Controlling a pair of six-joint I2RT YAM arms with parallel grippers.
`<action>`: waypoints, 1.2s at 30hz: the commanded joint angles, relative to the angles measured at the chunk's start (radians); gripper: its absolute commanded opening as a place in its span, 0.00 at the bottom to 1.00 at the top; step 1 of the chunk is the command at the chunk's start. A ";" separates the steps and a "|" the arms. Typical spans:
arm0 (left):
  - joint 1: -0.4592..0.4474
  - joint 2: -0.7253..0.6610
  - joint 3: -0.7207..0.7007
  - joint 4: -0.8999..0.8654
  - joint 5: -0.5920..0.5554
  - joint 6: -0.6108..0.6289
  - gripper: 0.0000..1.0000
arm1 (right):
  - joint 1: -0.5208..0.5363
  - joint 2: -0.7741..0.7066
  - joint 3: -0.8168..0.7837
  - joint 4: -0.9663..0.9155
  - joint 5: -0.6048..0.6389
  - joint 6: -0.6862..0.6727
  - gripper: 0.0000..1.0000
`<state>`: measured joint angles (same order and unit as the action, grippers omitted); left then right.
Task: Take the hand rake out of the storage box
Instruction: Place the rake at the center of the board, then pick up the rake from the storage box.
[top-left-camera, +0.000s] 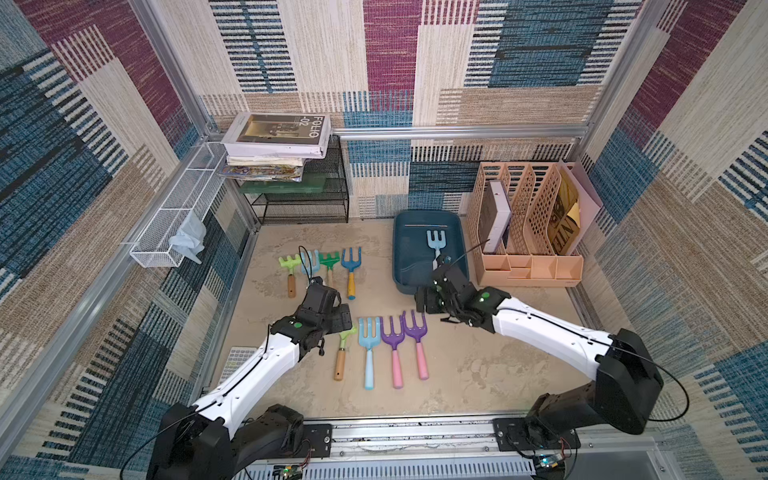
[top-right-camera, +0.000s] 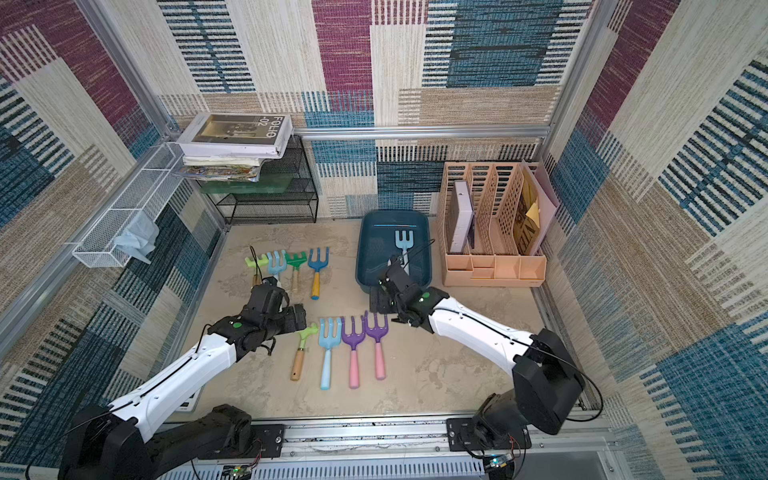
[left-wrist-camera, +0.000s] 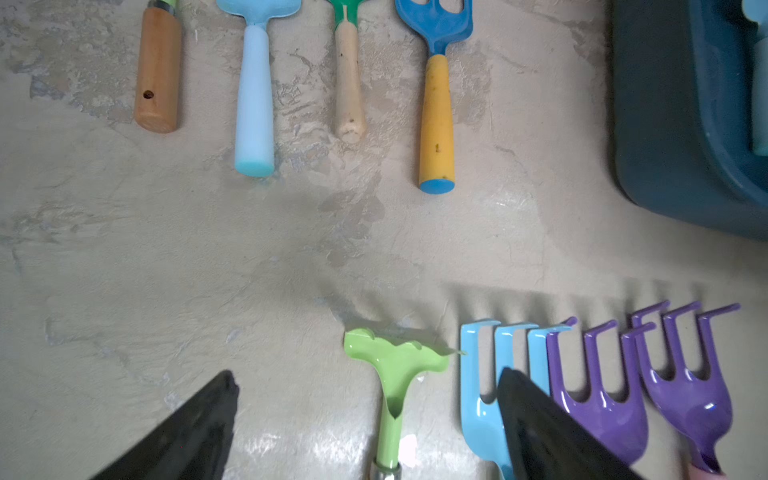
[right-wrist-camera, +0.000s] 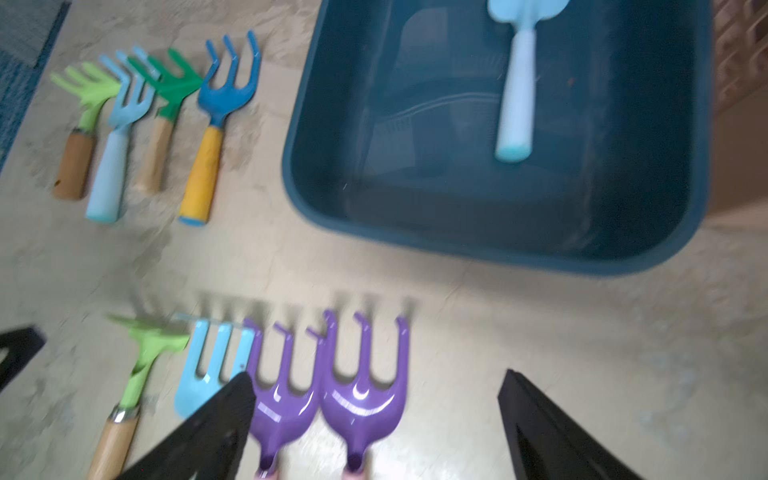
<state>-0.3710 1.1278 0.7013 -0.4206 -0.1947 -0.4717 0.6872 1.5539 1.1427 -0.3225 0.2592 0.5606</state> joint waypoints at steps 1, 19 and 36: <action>0.002 -0.002 0.003 -0.001 -0.005 0.000 0.99 | -0.089 0.137 0.117 0.007 -0.062 -0.145 0.86; 0.003 0.032 0.013 0.001 -0.019 0.003 0.99 | -0.261 0.800 0.723 -0.121 -0.028 -0.211 0.53; 0.003 -0.189 -0.070 0.413 0.554 -0.115 0.99 | -0.273 0.196 0.154 0.218 -0.561 -0.151 0.00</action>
<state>-0.3691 0.9512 0.6395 -0.1951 0.1589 -0.5232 0.4164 1.8229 1.4048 -0.2268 -0.0959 0.3592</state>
